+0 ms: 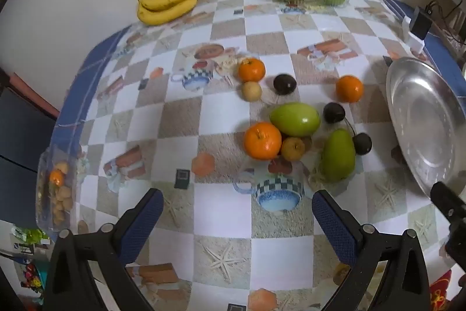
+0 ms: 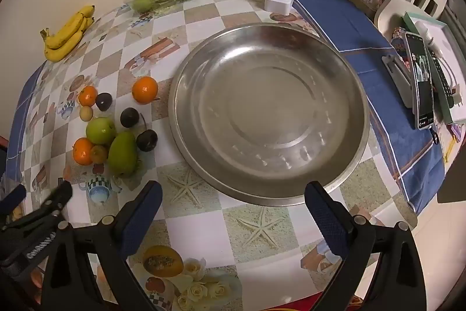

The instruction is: Organize fruits

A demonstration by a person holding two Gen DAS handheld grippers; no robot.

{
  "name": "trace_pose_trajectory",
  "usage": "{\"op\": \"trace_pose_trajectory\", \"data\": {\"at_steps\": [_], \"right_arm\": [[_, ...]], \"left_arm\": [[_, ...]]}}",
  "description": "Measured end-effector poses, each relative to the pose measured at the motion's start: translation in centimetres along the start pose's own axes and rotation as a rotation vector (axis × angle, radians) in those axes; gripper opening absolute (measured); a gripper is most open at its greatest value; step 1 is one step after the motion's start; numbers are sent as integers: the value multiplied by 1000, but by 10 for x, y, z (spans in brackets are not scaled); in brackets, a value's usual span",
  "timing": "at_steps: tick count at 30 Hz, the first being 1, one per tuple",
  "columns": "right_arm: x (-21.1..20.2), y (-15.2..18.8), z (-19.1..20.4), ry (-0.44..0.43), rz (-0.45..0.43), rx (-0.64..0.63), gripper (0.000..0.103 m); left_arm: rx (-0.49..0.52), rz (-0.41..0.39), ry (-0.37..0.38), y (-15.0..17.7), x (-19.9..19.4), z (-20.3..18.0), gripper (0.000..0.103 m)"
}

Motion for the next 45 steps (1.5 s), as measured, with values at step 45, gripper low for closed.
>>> {"op": "trace_pose_trajectory", "data": {"at_steps": [45], "right_arm": [[-7, -2, 1, -9, -13, 6, 98]], "left_arm": [[6, 8, 28, 4, 0, -3, 103]]}}
Point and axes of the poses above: each gripper's, at about its wrist camera, not at the fingertips, and x roughly the way its jaws point, z to its left, y to its underside, the point moved 9 cm from there along x, roughly the way its jaws point, and after that the axes turned 1 degree about -z, right-handed, at the moved point
